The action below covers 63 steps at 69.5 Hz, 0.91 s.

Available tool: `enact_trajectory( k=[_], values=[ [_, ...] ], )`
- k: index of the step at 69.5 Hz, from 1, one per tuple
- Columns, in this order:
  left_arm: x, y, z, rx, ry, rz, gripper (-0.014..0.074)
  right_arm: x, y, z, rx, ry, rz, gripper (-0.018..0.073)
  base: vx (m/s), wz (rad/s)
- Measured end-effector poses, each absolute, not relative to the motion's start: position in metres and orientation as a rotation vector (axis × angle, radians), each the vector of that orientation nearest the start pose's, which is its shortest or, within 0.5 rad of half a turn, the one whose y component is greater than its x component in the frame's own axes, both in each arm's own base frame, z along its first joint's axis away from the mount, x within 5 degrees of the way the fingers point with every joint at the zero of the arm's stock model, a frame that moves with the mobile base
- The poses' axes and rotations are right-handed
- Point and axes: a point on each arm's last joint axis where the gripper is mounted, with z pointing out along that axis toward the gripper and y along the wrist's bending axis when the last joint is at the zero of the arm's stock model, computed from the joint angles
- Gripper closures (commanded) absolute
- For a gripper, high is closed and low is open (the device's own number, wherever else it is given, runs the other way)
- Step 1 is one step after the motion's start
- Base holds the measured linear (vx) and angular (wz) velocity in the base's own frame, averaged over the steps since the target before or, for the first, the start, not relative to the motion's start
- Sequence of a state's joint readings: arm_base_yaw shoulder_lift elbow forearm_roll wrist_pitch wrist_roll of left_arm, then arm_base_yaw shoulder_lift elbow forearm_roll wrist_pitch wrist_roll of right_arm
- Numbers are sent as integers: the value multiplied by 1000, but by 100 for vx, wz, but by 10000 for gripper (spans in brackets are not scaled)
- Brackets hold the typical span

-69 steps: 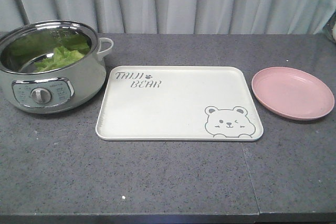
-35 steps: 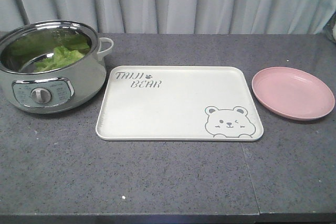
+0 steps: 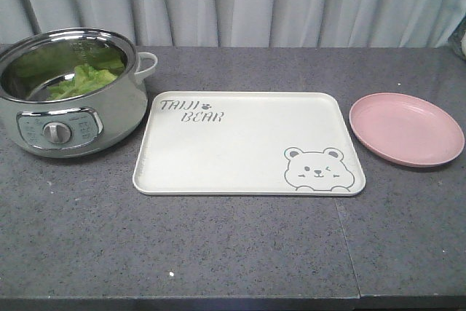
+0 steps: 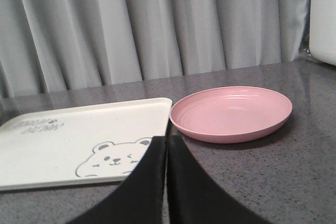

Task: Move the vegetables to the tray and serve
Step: 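Drive closer and align the base in front of the tray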

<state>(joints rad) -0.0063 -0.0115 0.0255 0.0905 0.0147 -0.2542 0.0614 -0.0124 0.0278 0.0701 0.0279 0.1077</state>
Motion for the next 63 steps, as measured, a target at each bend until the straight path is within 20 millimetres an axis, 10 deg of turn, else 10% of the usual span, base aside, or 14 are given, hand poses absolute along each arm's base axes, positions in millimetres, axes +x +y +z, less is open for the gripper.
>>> enact_trajectory(
  k=[42,63],
  values=[
    [48,-2,237,-264,1122,-466,590,53,7,224,251,1523,422,530,0,0],
    [37,-3,279,-238,1096,-455,363,62,10,305,102,1526,321,63,0,0]
  ],
)
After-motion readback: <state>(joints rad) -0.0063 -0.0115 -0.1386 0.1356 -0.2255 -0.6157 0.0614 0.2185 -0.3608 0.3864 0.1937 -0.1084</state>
